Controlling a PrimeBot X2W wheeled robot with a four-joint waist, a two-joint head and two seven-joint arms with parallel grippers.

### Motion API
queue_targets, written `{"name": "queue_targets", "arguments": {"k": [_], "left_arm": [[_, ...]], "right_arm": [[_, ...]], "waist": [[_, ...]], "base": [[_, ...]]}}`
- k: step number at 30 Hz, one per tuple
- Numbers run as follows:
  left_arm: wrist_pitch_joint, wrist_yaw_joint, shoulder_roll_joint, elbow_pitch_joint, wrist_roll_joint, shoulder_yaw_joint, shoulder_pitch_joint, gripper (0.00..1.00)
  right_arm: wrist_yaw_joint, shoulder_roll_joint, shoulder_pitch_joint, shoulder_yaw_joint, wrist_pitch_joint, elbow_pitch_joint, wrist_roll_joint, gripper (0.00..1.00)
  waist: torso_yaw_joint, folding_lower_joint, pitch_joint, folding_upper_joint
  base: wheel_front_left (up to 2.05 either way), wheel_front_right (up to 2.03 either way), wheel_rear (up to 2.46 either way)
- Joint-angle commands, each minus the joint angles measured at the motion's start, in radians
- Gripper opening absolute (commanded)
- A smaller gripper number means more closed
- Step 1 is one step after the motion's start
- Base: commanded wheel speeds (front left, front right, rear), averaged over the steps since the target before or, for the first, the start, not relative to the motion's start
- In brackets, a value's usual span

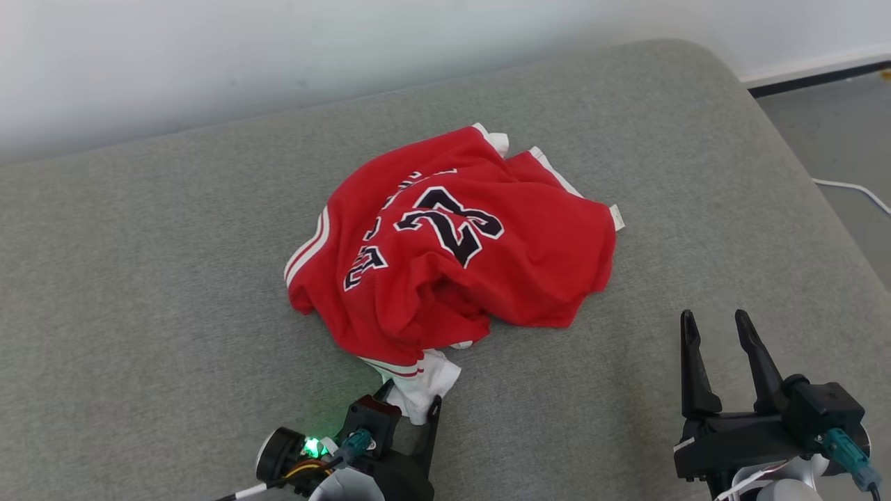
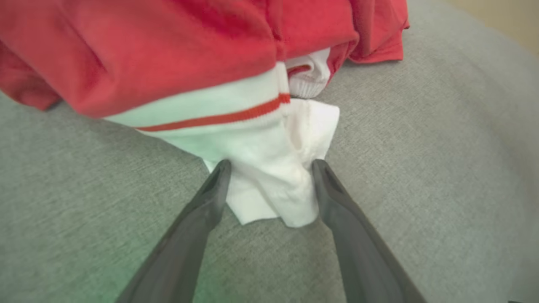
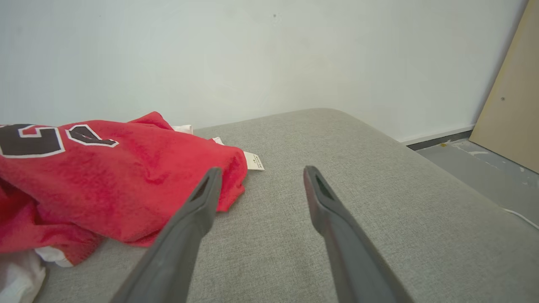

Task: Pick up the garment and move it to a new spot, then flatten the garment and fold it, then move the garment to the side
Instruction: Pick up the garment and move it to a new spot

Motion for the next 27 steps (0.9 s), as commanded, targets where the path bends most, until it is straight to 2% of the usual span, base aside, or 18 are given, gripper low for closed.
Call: {"name": "queue_targets", "arguments": {"k": [1,2,3,4,9,15,21,27], "left_arm": [[0.002,0.005,0.001,0.017,-0.002,-0.005,-0.014,1.00],[-0.003,0.008,0.001,0.030,-0.010,-0.005,-0.025,0.81],[-0.008,0.011,0.001,0.043,-0.011,-0.007,-0.033,0.12],[-0.014,0.011,0.001,0.055,-0.012,-0.009,-0.039,0.00],[-0.088,0.007,0.004,0.050,-0.027,-0.001,-0.084,0.00],[-0.068,-0.028,0.037,-0.052,-0.008,-0.013,-0.168,0.00],[0.047,-0.081,0.106,-0.184,0.023,-0.031,-0.355,0.00],[0.137,-0.110,0.128,-0.213,-0.012,-0.033,-0.586,0.00]], "right_arm": [[-0.002,0.002,-0.004,-0.002,-0.005,0.002,0.006,1.00],[-0.002,0.002,-0.006,-0.002,-0.005,0.001,0.006,1.00],[-0.002,0.002,-0.008,-0.004,-0.006,-0.001,0.006,1.00],[-0.002,0.002,-0.008,-0.006,-0.006,-0.002,0.006,1.00],[-0.002,0.003,0.017,-0.023,-0.004,-0.007,-0.001,1.00],[-0.002,0.003,0.031,-0.024,-0.004,-0.010,-0.005,1.00],[-0.002,0.004,0.032,-0.012,-0.004,-0.005,-0.010,1.00],[-0.002,0.004,0.025,0.000,-0.004,0.003,0.011,1.00]], "waist": [[-0.014,-0.0001,0.009,-0.0001],[-0.018,-0.0001,0.009,-0.0001],[-0.019,-0.0001,0.009,-0.0001],[-0.020,-0.0001,0.008,-0.0001],[0.007,-0.0001,-0.016,-0.0001],[0.050,-0.0001,-0.049,-0.0001],[0.065,-0.0001,-0.077,-0.0001],[0.030,-0.0001,-0.082,-0.0001]], "base": [[0.00,0.00,0.00],[0.00,0.00,0.00],[0.00,0.00,0.00],[0.00,0.00,0.00],[0.00,0.00,0.00],[0.00,0.00,0.00],[0.00,0.00,0.00],[0.00,0.00,0.00]]}}
